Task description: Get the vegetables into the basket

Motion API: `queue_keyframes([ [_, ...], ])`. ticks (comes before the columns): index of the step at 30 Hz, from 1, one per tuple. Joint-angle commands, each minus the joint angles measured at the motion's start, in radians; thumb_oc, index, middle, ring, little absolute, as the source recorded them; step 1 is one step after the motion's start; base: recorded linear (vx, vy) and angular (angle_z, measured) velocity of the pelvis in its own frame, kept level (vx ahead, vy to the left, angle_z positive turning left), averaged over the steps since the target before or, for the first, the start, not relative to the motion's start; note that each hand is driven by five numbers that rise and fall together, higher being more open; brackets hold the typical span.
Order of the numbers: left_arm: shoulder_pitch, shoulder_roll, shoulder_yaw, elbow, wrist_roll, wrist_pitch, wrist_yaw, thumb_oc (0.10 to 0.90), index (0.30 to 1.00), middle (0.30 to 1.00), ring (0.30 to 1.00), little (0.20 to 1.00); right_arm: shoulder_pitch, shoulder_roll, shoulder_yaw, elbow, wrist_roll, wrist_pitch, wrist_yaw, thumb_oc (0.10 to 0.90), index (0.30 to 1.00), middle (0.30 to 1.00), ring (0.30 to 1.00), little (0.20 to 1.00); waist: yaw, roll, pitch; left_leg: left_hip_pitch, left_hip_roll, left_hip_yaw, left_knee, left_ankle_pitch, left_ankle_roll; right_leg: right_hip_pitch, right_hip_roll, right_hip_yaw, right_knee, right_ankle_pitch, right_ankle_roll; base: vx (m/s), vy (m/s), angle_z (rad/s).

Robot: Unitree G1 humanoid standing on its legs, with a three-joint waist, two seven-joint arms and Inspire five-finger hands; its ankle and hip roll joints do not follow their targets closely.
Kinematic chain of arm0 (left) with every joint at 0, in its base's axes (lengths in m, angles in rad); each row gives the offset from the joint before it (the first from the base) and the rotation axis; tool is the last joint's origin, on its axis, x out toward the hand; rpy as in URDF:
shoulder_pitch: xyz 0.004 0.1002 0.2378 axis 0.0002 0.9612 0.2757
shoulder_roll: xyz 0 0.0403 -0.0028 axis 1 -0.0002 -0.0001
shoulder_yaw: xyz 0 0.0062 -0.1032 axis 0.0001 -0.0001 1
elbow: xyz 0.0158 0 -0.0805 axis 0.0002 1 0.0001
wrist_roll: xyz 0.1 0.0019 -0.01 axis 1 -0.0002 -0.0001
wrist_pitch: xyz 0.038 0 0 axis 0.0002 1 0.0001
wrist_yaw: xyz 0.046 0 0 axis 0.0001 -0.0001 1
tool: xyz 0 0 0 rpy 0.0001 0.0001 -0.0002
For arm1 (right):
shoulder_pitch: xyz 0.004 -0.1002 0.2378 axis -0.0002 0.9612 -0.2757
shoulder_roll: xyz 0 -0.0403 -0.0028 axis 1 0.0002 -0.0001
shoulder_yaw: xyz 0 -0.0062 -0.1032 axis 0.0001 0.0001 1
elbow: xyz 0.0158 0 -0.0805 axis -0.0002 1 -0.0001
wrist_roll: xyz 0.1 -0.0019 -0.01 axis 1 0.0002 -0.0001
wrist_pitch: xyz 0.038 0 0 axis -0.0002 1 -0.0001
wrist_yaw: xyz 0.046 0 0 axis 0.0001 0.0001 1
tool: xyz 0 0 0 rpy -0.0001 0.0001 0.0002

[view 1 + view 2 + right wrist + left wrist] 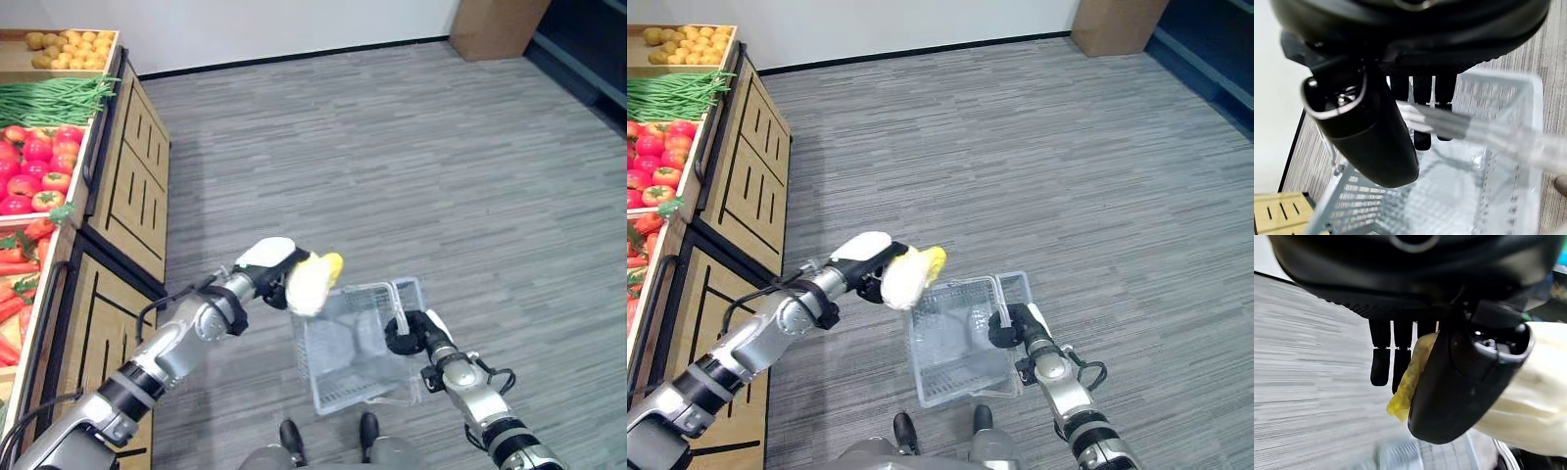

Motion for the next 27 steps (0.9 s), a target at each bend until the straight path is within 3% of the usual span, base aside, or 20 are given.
queue_keyframes([
  [1, -0.130, -0.082, -0.035, 0.093, 0.062, -0.053, 0.030, 0.400, 0.300, 0.300, 0.300, 0.300, -0.138, -0.008, -0.021, -0.138, 0.048, -0.093, -0.043, 0.400, 0.300, 0.300, 0.300, 0.300, 0.011, 0.009, -0.076, 0.065, -0.018, -0.008, 0.059, -0.184, 0.020, -0.034, -0.017, -0.023, 0.110, -0.125, 0.042, 0.01, -0.036, 0.00],
  [5, -0.142, -0.140, -0.089, 0.195, 0.131, -0.051, 0.030, 0.400, 0.300, 0.300, 0.300, 0.300, -0.138, -0.002, -0.009, -0.183, 0.049, -0.097, -0.052, 0.400, 0.300, 0.300, 0.300, 0.300, 0.004, 0.012, -0.078, 0.068, -0.014, -0.006, 0.067, -0.188, 0.018, -0.028, -0.014, -0.021, 0.111, -0.131, 0.038, 0.01, -0.022, -0.01],
  [8, -0.149, -0.226, -0.155, 0.349, 0.227, -0.040, 0.032, 0.400, 0.300, 0.300, 0.300, 0.300, -0.141, 0.008, 0.018, -0.230, 0.057, -0.103, -0.052, 0.400, 0.300, 0.300, 0.300, 0.300, -0.008, 0.011, -0.078, 0.071, -0.010, 0.000, 0.075, -0.189, 0.016, -0.025, -0.010, -0.015, 0.112, -0.134, 0.034, 0.01, -0.019, -0.01],
  [9, -0.146, -0.284, -0.189, 0.487, 0.297, -0.020, 0.034, 0.400, 0.300, 0.300, 0.300, 0.300, -0.135, 0.018, 0.038, -0.266, 0.066, -0.106, -0.050, 0.400, 0.300, 0.300, 0.300, 0.300, -0.019, 0.010, -0.079, 0.077, -0.009, 0.004, 0.072, -0.190, 0.014, -0.023, -0.007, -0.011, 0.113, -0.137, 0.034, 0.01, -0.023, -0.03],
  [11, -0.148, -0.312, -0.201, 0.547, 0.318, -0.014, 0.045, 0.400, 0.300, 0.300, 0.300, 0.300, -0.134, 0.018, 0.049, -0.279, 0.065, -0.105, -0.048, 0.400, 0.300, 0.300, 0.300, 0.300, -0.020, 0.010, -0.079, 0.077, -0.008, 0.010, 0.068, -0.186, 0.013, -0.026, -0.005, -0.008, 0.110, -0.133, 0.032, 0.00, -0.013, -0.07],
  [13, -0.136, -0.398, -0.198, 0.739, 0.334, 0.021, 0.064, 0.400, 0.300, 0.300, 0.300, 0.300, -0.129, 0.018, 0.074, -0.347, 0.076, -0.111, -0.034, 0.400, 0.300, 0.300, 0.300, 0.300, -0.029, 0.003, -0.073, 0.077, -0.006, 0.015, 0.062, -0.180, 0.010, -0.032, -0.003, -0.004, 0.111, -0.132, 0.031, 0.00, -0.014, -0.17],
  [16, -0.143, -0.458, -0.195, 0.873, 0.359, 0.047, 0.087, 0.400, 0.300, 0.300, 0.300, 0.300, -0.108, 0.006, 0.103, -0.445, 0.081, -0.120, -0.004, 0.400, 0.300, 0.300, 0.300, 0.300, -0.038, -0.002, -0.068, 0.074, -0.005, 0.020, 0.056, -0.175, 0.008, -0.040, 0.000, 0.001, 0.115, -0.130, 0.028, 0.00, -0.008, -0.11],
  [21, -0.161, -0.478, -0.185, 0.902, 0.364, 0.047, 0.111, 0.400, 0.300, 0.300, 0.300, 0.300, -0.074, -0.029, 0.129, -0.564, 0.075, -0.127, 0.041, 0.400, 0.300, 0.300, 0.300, 0.300, -0.043, -0.007, -0.059, 0.066, -0.003, 0.023, 0.054, -0.169, 0.006, -0.051, 0.003, 0.007, 0.116, -0.125, 0.028, 0.00, -0.006, -0.03],
  [27, -0.173, -0.440, -0.186, 0.803, 0.365, 0.034, 0.122, 0.400, 0.300, 0.300, 0.300, 0.300, -0.008, -0.079, 0.152, -0.641, 0.031, -0.128, 0.096, 0.400, 0.300, 0.300, 0.300, 0.300, -0.034, -0.016, -0.048, 0.057, 0.000, 0.020, 0.048, -0.160, 0.002, -0.057, 0.005, 0.004, 0.107, -0.117, 0.030, 0.00, -0.012, -0.03],
])
